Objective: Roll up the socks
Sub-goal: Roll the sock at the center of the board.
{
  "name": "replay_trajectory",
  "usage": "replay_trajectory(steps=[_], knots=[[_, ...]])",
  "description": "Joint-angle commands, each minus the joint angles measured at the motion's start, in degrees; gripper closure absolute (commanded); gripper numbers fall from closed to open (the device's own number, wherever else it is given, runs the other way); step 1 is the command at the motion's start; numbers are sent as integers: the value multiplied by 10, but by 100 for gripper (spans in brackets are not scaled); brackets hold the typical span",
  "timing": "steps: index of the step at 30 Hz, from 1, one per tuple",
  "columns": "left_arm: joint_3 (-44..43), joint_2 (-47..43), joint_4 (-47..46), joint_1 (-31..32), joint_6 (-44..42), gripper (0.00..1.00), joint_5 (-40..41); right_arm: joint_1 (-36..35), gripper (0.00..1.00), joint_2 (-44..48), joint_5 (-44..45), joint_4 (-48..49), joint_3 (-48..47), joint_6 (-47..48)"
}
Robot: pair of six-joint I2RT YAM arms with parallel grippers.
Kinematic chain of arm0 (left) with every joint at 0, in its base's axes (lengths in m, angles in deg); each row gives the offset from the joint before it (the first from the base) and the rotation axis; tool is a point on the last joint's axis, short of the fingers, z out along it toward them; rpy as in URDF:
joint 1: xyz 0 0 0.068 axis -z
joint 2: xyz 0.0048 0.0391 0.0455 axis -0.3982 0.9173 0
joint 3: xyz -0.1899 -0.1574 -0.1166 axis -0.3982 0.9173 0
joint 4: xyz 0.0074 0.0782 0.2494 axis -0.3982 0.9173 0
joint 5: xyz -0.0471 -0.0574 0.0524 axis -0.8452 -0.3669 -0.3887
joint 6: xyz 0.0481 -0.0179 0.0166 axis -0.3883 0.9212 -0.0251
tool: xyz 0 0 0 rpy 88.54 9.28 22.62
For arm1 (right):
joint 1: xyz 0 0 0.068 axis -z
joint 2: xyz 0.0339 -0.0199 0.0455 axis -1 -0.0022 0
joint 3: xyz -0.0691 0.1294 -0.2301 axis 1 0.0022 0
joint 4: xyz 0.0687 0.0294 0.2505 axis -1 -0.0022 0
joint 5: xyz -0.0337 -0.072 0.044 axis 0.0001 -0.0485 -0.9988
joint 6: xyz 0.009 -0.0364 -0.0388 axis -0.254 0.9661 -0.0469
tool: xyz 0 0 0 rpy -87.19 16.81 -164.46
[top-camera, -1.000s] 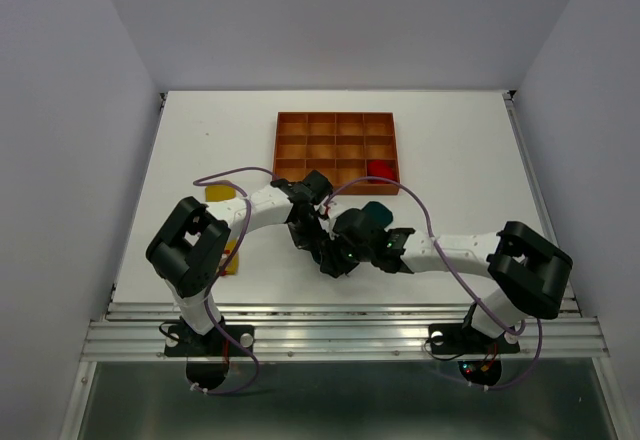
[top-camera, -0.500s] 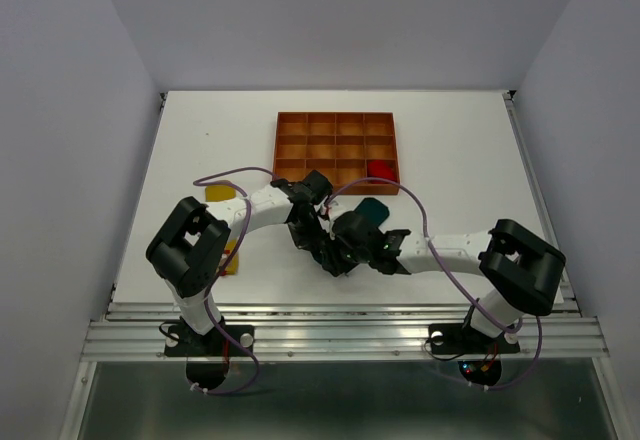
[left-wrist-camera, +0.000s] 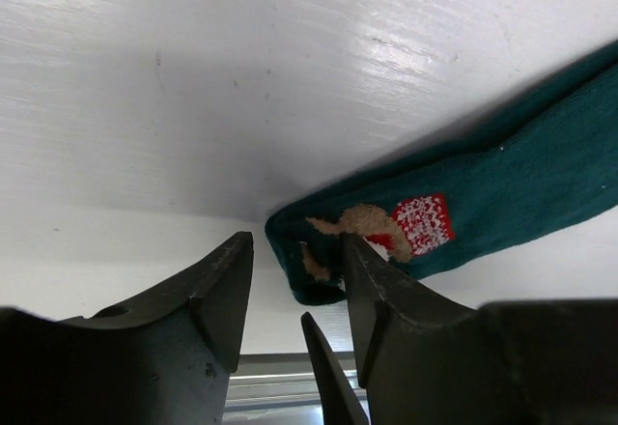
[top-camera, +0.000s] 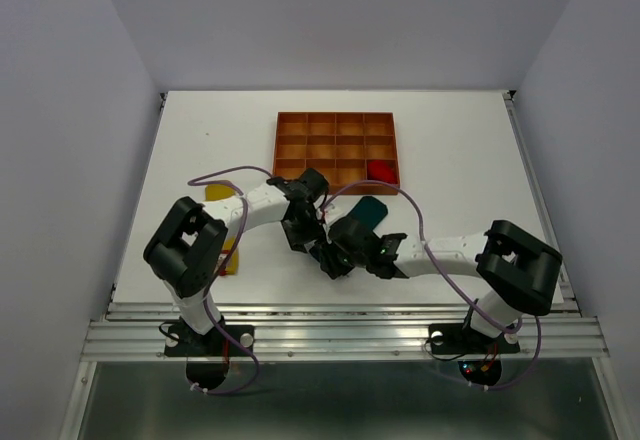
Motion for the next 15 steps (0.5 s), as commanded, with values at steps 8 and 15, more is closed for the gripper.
replay_trajectory(steps=[8, 15], knots=[[21, -110, 34, -69, -9, 44, 55, -30, 54, -66, 87, -103, -12, 22], [65, -184, 53, -124, -23, 44, 79, -56, 58, -109, 160, -150, -62, 18]])
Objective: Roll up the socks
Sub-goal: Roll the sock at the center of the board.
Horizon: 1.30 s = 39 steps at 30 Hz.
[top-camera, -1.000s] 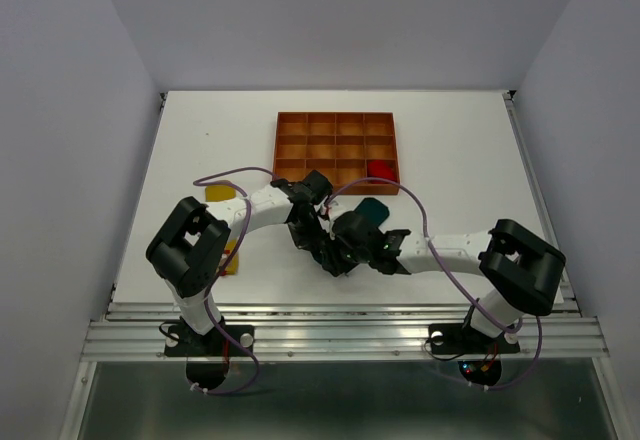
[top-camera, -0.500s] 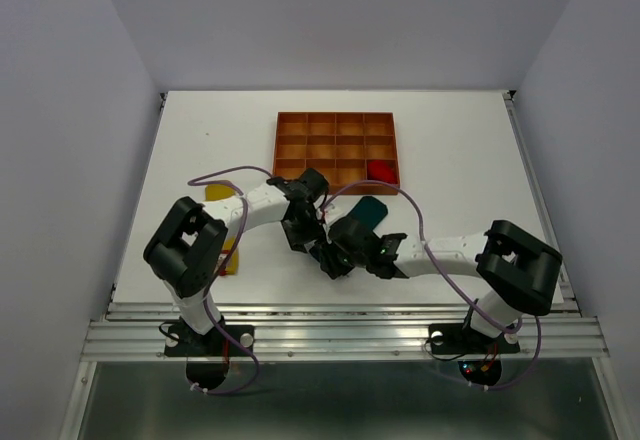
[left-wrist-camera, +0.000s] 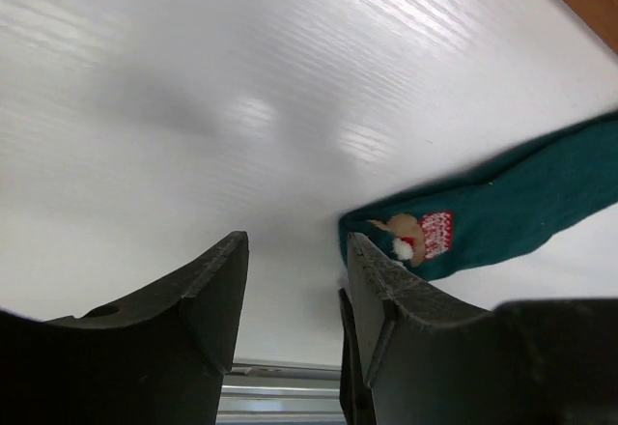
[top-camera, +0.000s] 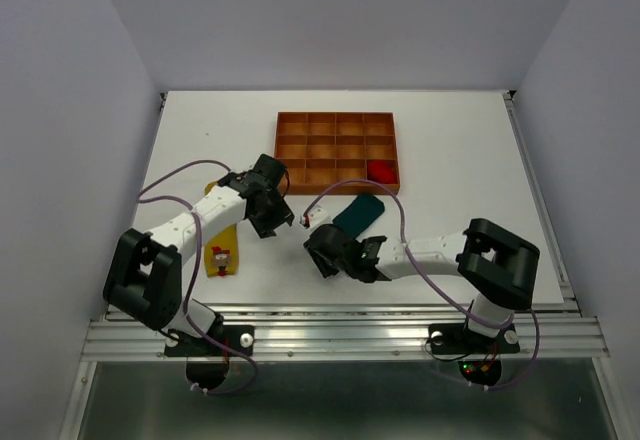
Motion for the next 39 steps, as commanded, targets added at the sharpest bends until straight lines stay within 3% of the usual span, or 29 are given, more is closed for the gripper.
replay_trajectory(steps=[1, 5, 11, 14, 21, 27, 39], knots=[[22, -58, 40, -28, -14, 44, 36, -19, 62, -63, 64, -134, -7, 1], [40, -86, 39, -46, -22, 44, 36, -29, 83, -93, 107, -166, -38, -7], [49, -101, 36, -53, -31, 43, 27, -47, 99, -118, 131, -196, -59, -11], [53, -108, 29, -53, -37, 43, 20, -47, 99, -123, 129, -203, -69, -12], [92, -132, -30, -52, -69, 42, -46, -47, 99, -51, -51, -160, -63, -50], [129, -154, -68, -26, -86, 40, -83, 6, 99, -3, -216, -102, -20, -130], [186, -177, -139, 43, -62, 37, -125, 99, 99, 43, -416, 2, 56, -237]])
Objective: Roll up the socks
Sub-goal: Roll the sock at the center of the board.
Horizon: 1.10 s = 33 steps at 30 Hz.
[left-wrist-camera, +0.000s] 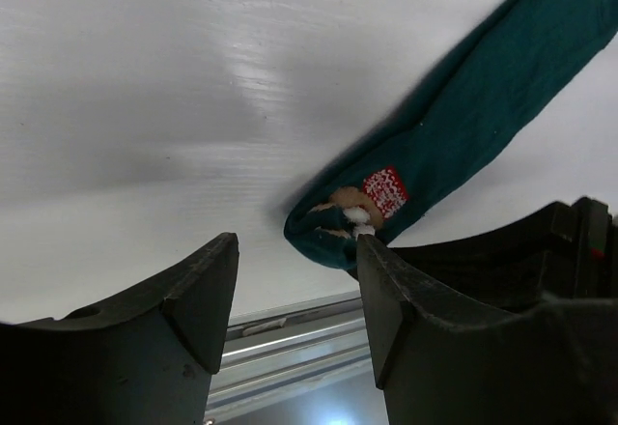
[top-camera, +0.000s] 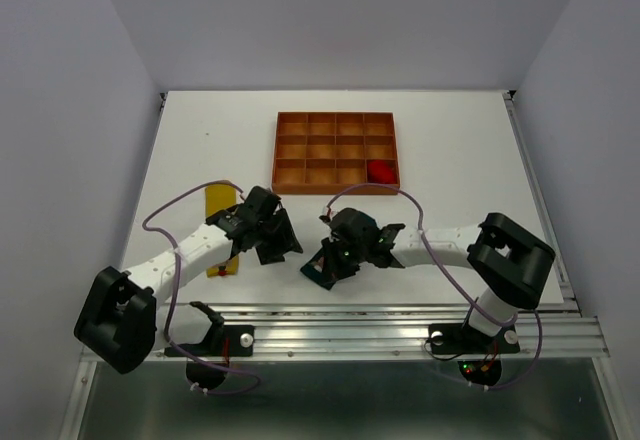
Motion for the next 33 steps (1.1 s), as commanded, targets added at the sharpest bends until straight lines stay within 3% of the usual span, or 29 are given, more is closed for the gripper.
replay_trajectory(steps=[1, 17, 29, 33], knots=[[11, -32, -37, 17, 7, 37, -21, 34, 99, 23, -102, 32, 31, -59], [30, -9, -104, 75, 8, 37, -61, 115, 99, 14, -221, 168, 110, -184], [13, 63, -122, 97, -8, 39, -72, 151, 99, -5, -247, 189, 123, -201], [0, 85, -122, 97, -10, 44, -69, 151, 99, -9, -246, 193, 125, -194]])
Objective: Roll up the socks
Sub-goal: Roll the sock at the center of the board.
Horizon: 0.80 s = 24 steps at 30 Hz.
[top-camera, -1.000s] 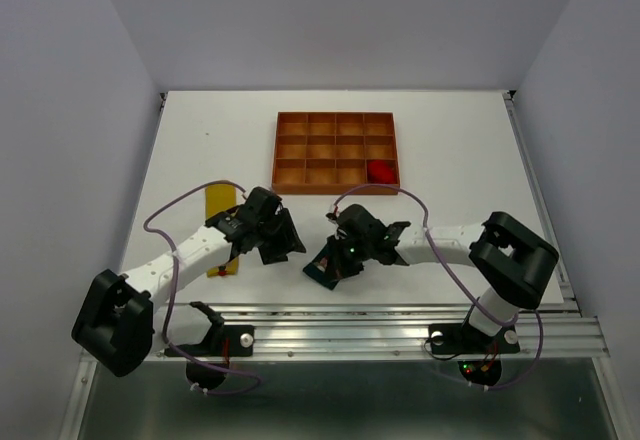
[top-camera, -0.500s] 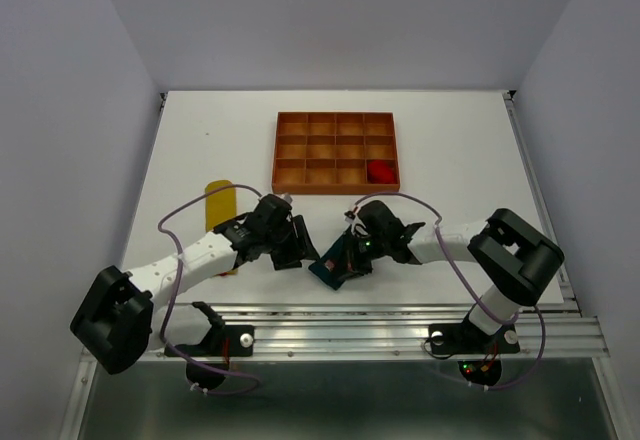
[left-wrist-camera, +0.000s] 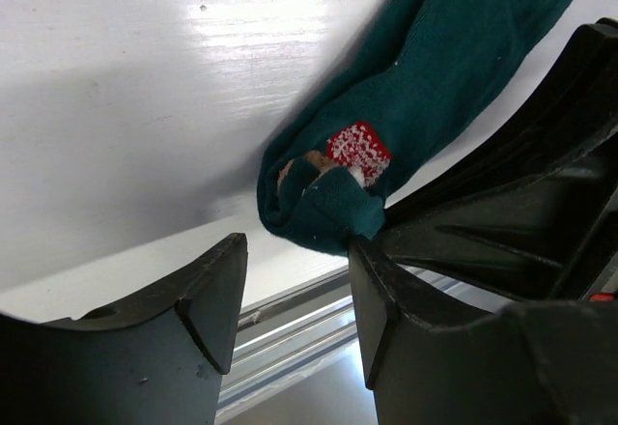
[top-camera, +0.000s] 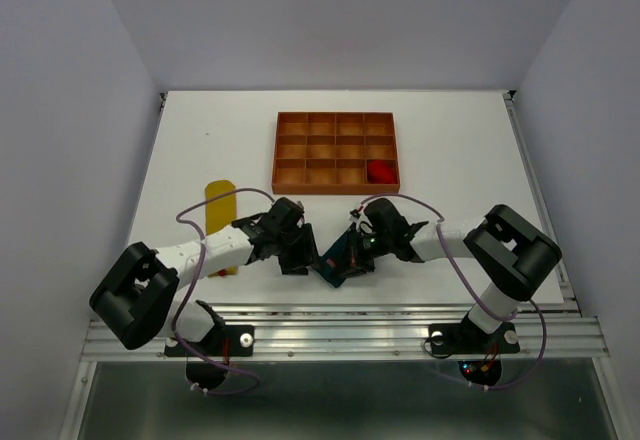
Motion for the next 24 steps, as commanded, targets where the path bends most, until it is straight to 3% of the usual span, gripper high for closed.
replay_trajectory(steps=[1, 9, 18, 21, 24], knots=[[-32, 23, -9, 5, -12, 44, 0, 4, 99, -6, -10, 28, 7, 4], [-55, 42, -11, 6, -13, 45, 8, 4, 99, -22, -16, 46, 17, 0], [-65, 84, -12, 12, -19, 58, 5, 21, 99, -25, -18, 60, 26, -2], [-71, 89, -8, 13, -19, 65, 8, 21, 99, -24, -19, 64, 28, -2], [-90, 102, 16, 16, -21, 81, 25, 21, 99, -24, -19, 63, 28, 10]])
